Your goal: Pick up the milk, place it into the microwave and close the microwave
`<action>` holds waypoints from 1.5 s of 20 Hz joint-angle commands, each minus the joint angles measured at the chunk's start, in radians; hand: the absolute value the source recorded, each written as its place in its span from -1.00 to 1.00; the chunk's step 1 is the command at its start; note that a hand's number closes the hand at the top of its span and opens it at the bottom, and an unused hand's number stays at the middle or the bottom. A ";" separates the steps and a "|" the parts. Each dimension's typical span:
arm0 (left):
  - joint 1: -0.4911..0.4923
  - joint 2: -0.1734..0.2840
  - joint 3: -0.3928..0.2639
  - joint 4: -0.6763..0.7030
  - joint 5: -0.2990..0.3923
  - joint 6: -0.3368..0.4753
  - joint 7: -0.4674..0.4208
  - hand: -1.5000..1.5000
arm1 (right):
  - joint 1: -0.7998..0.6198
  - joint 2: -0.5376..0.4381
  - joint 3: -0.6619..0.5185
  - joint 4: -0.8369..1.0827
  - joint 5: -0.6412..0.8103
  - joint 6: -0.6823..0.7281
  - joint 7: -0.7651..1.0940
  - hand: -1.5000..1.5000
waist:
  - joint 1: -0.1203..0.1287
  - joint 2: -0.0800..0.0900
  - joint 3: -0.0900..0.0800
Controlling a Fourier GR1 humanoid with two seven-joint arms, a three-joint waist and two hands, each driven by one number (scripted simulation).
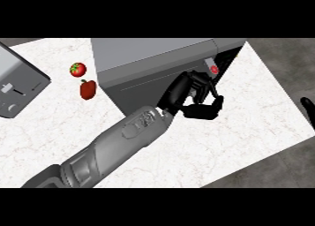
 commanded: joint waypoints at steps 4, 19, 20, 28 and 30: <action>-0.090 -0.014 0.013 0.044 0.051 0.026 -0.017 1.00 | -0.034 -0.037 -0.024 -0.019 -0.054 0.012 0.039 -1.00 | -0.047 0.007 0.001; -0.096 -0.013 -0.008 0.040 0.107 0.122 -0.044 1.00 | -0.087 -0.122 -0.096 0.000 -0.106 0.019 0.097 -1.00 | -0.086 0.017 0.003; -0.097 -0.013 -0.014 0.035 0.108 0.122 -0.047 1.00 | -0.097 -0.122 -0.098 -0.010 -0.113 0.017 0.098 -1.00 | -0.091 0.015 0.002; -0.093 -0.013 -0.026 0.024 0.126 0.169 -0.069 1.00 | -0.121 -0.161 -0.122 0.010 -0.143 0.030 0.124 -1.00 | -0.101 0.021 0.004; -0.100 -0.013 -0.029 0.026 0.127 0.175 -0.072 1.00 | -0.130 -0.163 -0.127 0.018 -0.160 0.037 0.123 -1.00 | -0.096 0.022 0.006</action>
